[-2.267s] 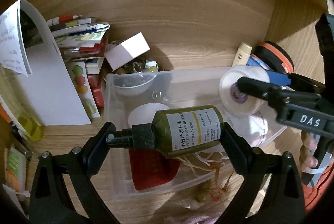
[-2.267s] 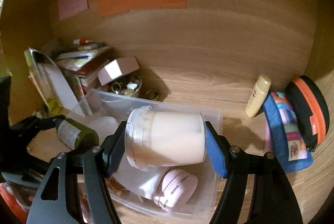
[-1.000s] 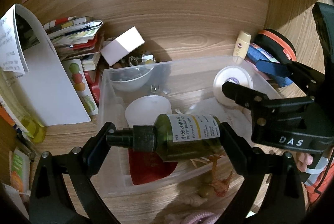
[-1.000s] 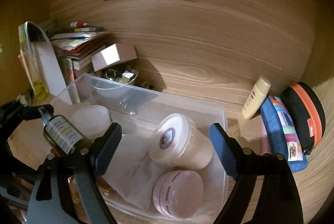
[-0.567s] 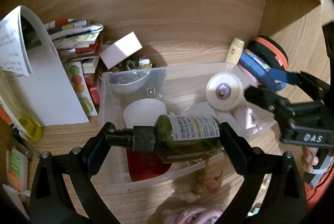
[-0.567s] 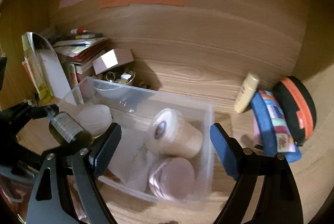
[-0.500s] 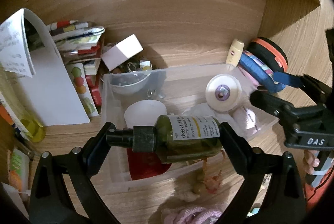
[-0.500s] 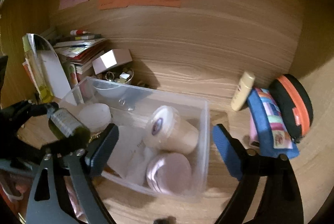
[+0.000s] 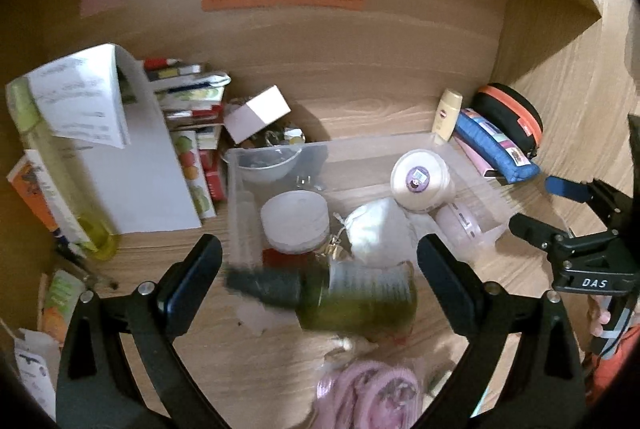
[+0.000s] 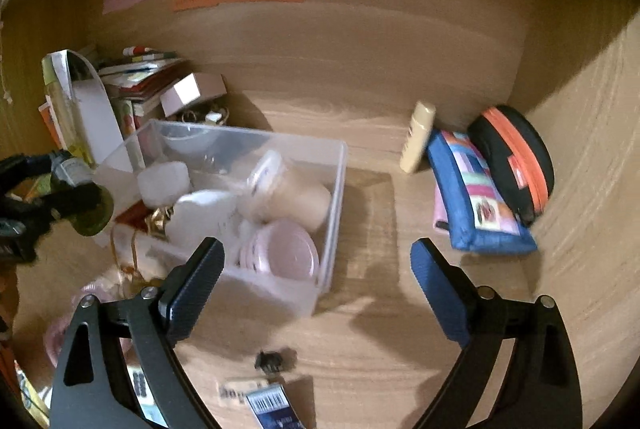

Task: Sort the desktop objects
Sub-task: 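Move the green pump bottle with the left tool away from the box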

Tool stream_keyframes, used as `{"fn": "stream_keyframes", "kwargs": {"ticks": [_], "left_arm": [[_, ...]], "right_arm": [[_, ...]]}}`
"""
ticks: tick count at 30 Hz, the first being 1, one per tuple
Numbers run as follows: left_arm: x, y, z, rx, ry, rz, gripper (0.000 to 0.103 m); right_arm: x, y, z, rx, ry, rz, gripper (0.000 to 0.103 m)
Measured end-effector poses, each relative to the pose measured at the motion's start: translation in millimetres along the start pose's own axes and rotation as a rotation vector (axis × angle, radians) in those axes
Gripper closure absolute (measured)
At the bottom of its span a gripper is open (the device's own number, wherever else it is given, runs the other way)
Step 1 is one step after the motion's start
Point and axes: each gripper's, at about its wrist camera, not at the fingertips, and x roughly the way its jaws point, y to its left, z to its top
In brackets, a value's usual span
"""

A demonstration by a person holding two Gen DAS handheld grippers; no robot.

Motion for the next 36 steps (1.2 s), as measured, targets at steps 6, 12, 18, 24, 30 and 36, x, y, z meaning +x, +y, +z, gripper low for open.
{"fn": "stream_keyframes", "kwargs": {"ticks": [6, 12, 18, 24, 30, 36], "left_arm": [[-11, 4, -12, -0.011, 0.018, -0.012, 0.002], [-5, 6, -28, 0.024, 0.009, 0.060, 0.002], [20, 26, -51, -0.027, 0.090, 0.057, 0.002], [18, 38, -58, -0.070, 0.095, 0.023, 0.002], [-24, 44, -60, -0.062, 0.065, 0.071, 0.002], [-69, 82, -83, -0.124, 0.083, 0.196, 0.002]], "right_arm": [[-2, -8, -22, -0.012, 0.035, -0.007, 0.010], [-3, -12, -37, -0.005, 0.054, 0.012, 0.010], [-9, -6, -37, -0.001, 0.036, 0.067, 0.009], [-13, 10, -38, -0.047, 0.020, 0.080, 0.010], [-16, 17, -41, -0.065, 0.016, 0.095, 0.009], [-20, 19, -40, -0.069, 0.002, 0.110, 0.009]]}}
